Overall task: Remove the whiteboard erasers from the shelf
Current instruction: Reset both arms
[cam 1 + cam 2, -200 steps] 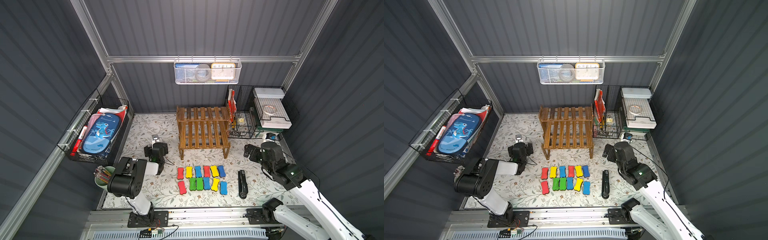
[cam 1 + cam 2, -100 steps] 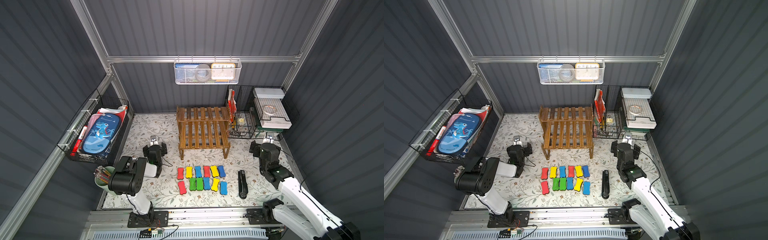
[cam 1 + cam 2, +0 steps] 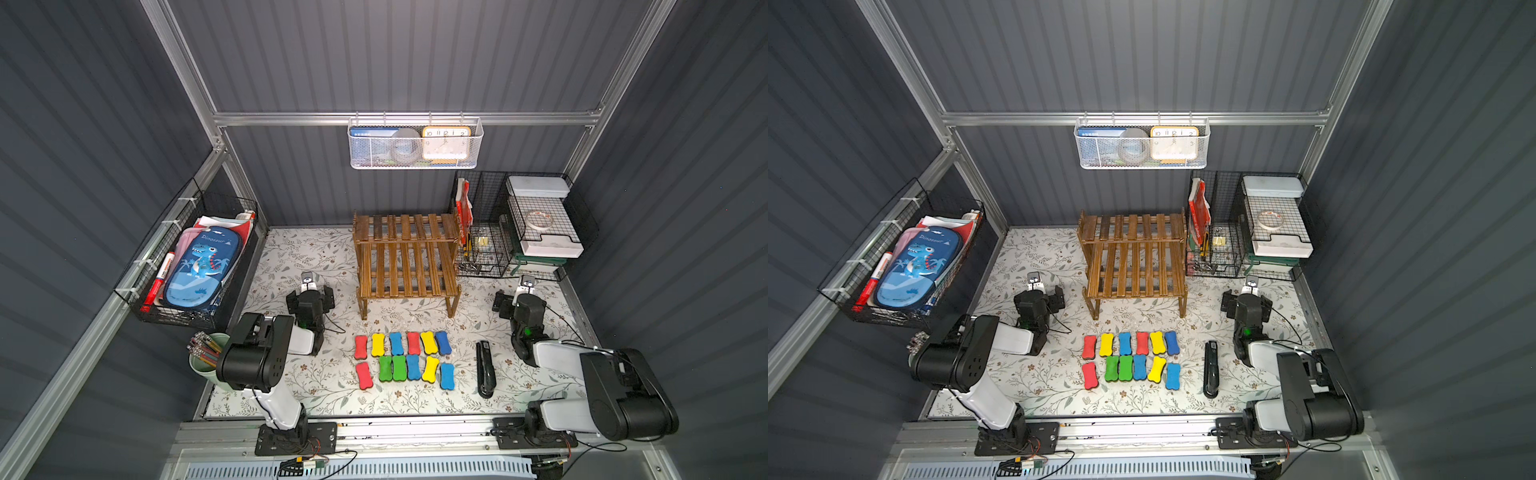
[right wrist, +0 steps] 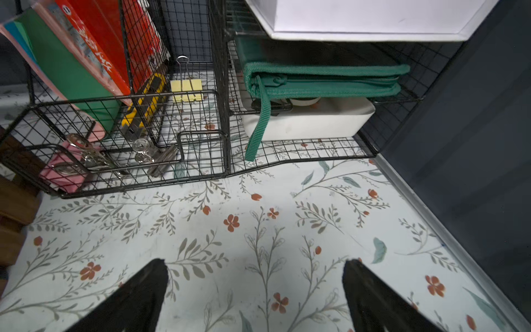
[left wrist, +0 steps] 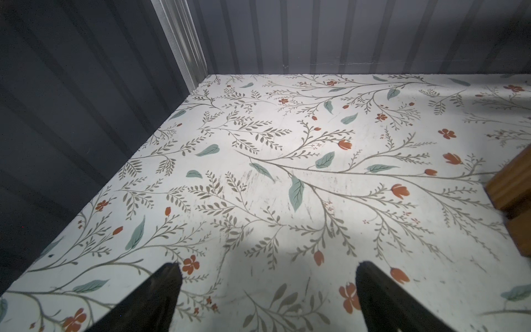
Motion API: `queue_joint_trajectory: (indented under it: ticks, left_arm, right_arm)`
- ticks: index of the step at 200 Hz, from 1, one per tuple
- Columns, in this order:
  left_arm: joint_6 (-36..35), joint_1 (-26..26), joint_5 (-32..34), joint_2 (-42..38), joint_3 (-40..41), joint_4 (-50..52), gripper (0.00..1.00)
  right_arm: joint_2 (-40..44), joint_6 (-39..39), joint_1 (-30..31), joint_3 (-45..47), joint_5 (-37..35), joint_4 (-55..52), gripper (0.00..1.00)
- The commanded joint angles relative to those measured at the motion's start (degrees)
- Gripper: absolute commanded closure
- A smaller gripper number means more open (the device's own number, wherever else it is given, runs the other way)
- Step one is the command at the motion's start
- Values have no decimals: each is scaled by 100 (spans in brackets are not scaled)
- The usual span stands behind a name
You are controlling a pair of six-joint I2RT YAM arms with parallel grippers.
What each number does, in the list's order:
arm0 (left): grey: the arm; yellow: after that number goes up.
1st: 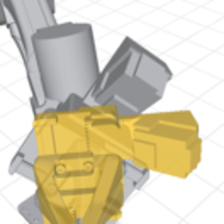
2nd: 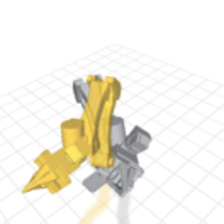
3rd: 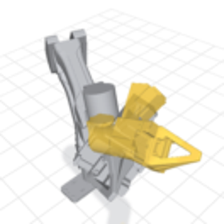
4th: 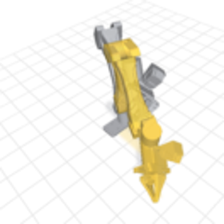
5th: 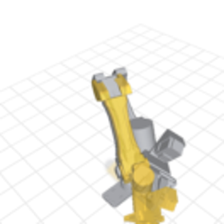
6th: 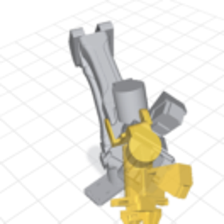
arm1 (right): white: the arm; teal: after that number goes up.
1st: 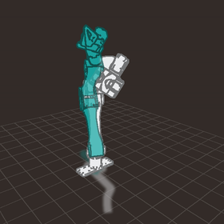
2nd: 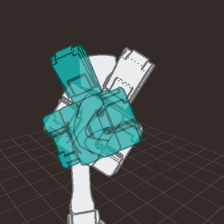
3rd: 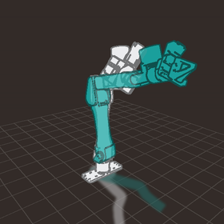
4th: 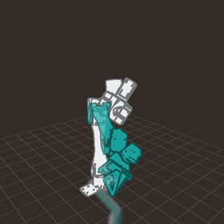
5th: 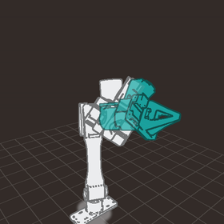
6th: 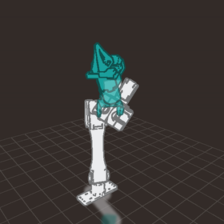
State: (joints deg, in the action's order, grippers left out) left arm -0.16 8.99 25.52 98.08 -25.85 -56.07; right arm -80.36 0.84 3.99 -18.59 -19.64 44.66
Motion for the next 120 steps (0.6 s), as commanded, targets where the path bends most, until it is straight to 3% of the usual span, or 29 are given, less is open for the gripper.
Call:
queue_joint_trajectory:
  ticks: [1,21,47,88,120]
  left_arm:
    - [74,-29,-31,-26,-68,29,1]
    - [71,-29,-32,-26,-70,26,1]
    - [69,-29,-32,-26,-70,31,1]
    - [76,-29,-38,-26,-70,29,1]
    - [70,-29,-38,-22,-70,31,1]
  right_arm:
    - [-500,107,-20,7,277,1028,1]
    - [-1121,-73,-34,60,401,2033,1]
    - [-674,253,-138,-420,384,320,1]
    - [-957,291,-223,-138,206,1375,1]
    - [-906,353,-217,-215,121,1126,1]
